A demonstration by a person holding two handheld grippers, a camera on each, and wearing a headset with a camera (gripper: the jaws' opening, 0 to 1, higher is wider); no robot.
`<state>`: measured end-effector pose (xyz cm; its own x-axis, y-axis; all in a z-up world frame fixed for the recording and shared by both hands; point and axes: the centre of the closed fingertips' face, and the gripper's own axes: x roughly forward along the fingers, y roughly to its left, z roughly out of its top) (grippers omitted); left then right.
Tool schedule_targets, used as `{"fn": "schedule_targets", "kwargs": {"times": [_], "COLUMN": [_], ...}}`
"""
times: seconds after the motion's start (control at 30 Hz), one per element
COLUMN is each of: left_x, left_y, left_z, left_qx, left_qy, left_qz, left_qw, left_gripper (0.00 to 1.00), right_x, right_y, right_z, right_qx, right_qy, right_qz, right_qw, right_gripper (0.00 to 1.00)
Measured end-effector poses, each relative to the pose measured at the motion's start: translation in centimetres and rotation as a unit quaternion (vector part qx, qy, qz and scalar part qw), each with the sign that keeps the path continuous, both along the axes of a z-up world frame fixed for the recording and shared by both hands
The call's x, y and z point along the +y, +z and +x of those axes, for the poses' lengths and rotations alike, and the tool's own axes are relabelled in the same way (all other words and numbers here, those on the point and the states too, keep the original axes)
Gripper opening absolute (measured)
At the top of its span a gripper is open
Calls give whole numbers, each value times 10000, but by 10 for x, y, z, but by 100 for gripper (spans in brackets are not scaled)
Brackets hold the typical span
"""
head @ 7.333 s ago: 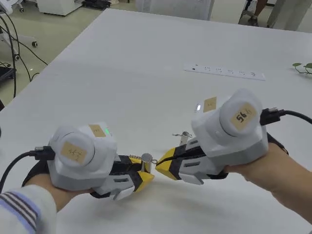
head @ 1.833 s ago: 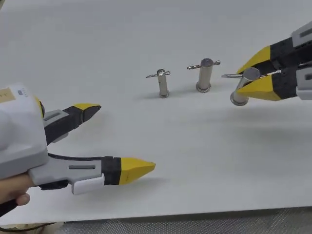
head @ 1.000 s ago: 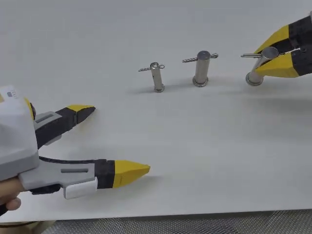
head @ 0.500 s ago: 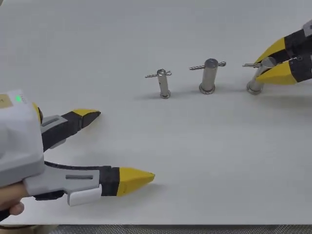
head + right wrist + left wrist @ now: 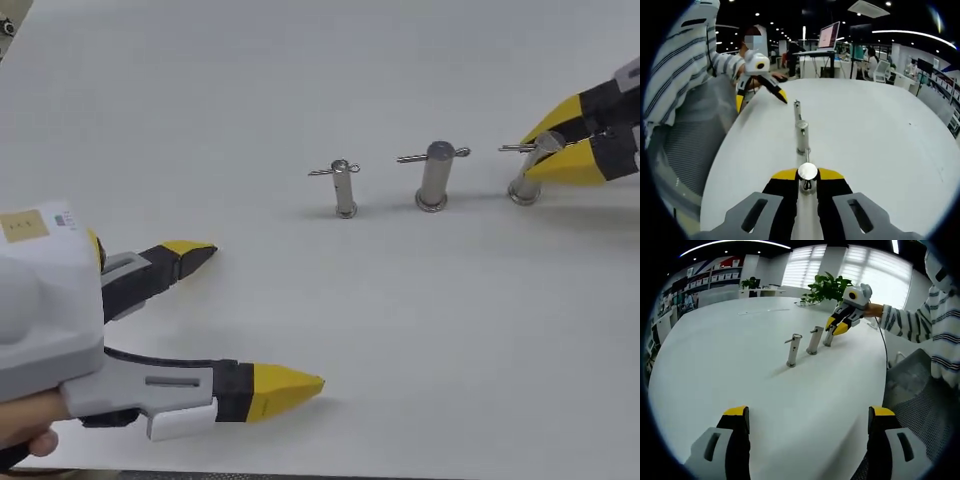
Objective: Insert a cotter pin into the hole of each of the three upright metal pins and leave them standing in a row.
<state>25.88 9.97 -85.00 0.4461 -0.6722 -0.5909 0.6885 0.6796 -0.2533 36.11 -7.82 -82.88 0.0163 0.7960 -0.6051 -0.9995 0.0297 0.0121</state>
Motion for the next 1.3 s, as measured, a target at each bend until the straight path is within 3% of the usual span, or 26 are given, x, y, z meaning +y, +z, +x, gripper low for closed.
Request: {"fn": "schedule_targets", "kwargs": {"times": [0.2, 0.27, 0.43, 0.5, 0.67, 0.77, 0.9, 0.93, 0.97, 1.03, 1.1, 1.3], "left_x": [-1, -1, 0, 3, -1, 0, -2, -2, -1, -3, -7, -8], "left_y": [4, 5, 6, 6, 11, 9, 12, 13, 14, 16, 21, 26], "left_z": [0, 0, 0, 1, 0, 1, 3, 6, 8, 9, 10, 9], "left_qx": [-77, -86, -189, -379, -466, -507, -552, -641, -718, -726, -802, -782], "left_qy": [11, -8, -44, -116, -192, -242, -269, -294, -289, -345, -401, -438], "left_qz": [-43, -26, 140, 359, 415, 514, 557, 618, 699, 619, 531, 357], "left_qw": [10000, 10000, 9997, 9986, 9979, 9971, 9966, 9956, 9945, 9948, 9946, 9953], "left_gripper": [99, 99, 99, 99, 99, 99, 99, 99, 99, 99, 99, 99], "right_x": [0, 0, 0, -2, -4, -7, -12, -13, -12, -12, -12, -10], "right_y": [0, 0, 5, 7, 22, 32, 39, 41, 45, 50, 51, 53], "right_z": [0, 0, 1, 1, 3, 2, -7, -9, -10, -16, -23, -42], "right_qx": [41, 230, 222, 217, 109, 218, 192, 163, 213, 303, 307, 406], "right_qy": [-44, -222, -346, -395, -639, -953, -1220, -1290, -1509, -1701, -1782, -2164], "right_qz": [-16, -21, 25, 9, 115, 321, 423, 477, 615, 789, 787, 806], "right_qw": [10000, 9995, 9992, 9990, 9978, 9947, 9914, 9904, 9864, 9818, 9804, 9721], "right_gripper": [15, 15, 26, 30, 37, 41, 46, 46, 46, 48, 50, 61]}}
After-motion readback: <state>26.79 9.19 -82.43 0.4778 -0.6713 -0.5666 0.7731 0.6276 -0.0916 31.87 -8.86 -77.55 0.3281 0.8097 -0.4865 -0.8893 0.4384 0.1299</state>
